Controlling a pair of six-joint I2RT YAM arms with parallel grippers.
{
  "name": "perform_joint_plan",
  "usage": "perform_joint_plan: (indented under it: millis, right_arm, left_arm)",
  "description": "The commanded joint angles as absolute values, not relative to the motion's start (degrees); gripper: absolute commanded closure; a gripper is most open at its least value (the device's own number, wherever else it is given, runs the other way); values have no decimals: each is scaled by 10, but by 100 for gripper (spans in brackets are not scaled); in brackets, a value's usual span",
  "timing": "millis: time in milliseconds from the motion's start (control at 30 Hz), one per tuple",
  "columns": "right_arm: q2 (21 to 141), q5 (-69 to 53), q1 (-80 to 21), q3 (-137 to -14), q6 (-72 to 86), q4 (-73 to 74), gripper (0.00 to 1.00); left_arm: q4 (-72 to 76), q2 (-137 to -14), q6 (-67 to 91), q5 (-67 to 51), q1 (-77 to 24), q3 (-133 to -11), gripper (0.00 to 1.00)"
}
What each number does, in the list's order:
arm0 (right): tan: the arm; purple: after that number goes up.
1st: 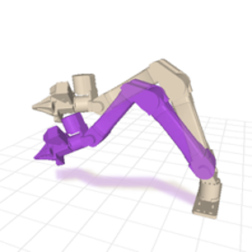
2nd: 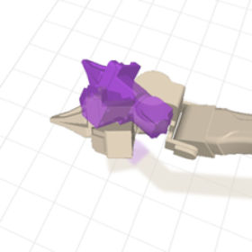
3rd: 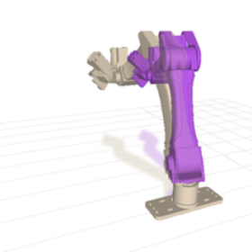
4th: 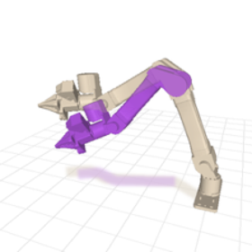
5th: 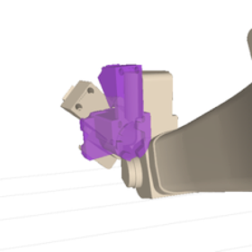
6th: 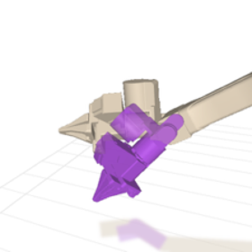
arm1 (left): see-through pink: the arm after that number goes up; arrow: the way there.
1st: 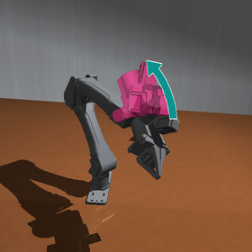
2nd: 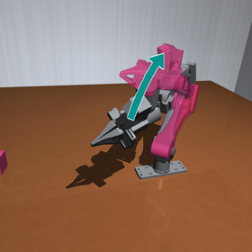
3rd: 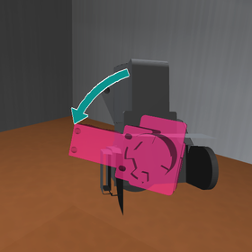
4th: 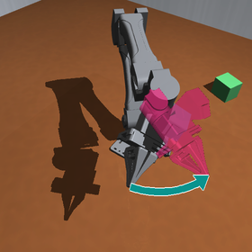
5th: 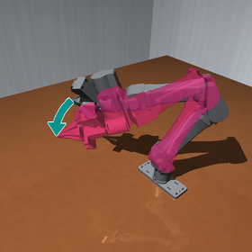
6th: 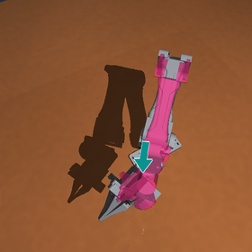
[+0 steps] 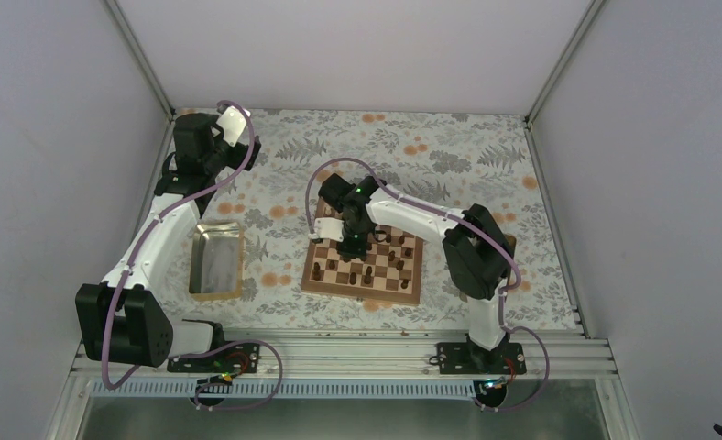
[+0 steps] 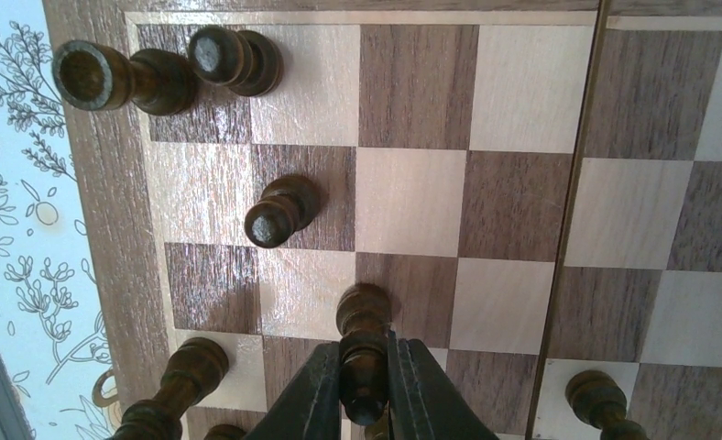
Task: Set up the chess pieces on the board
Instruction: Pick up the chess piece from the chessboard, then place the chess piece on the chessboard.
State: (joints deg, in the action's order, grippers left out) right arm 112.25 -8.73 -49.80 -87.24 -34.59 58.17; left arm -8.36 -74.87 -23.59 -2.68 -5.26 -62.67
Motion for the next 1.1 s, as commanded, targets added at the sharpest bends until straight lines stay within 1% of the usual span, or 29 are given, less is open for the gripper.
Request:
perform_joint_plan:
  millis: [0,133,300,633,833,1067]
  right_arm:
    - [1104,-92,-502,-878,-342,592,90]
    - [1087,-87,-506,-886,-338,598,92]
    - [1067,-86,-517,-888,-332,604,92]
    - [1038,-92,-559,-850,-319,597,92]
    - [1048,-86,-577,-820,-315,580,91]
    - [1054,-86,-581,-821,-319,574,91]
  left_arm:
    - [-72,-747,-241,-35,-49,-628,0]
    - [-71,-747,-241,-34,-49,-629,0]
    - [-72,-747,-240,-34,-49,-630,0]
    - [-72,-747,-240,-31,-49,-630,0]
    - [-74,-747,-239,-33,-49,-631,0]
    - [-75,-746,-239,-31,-49,-632,0]
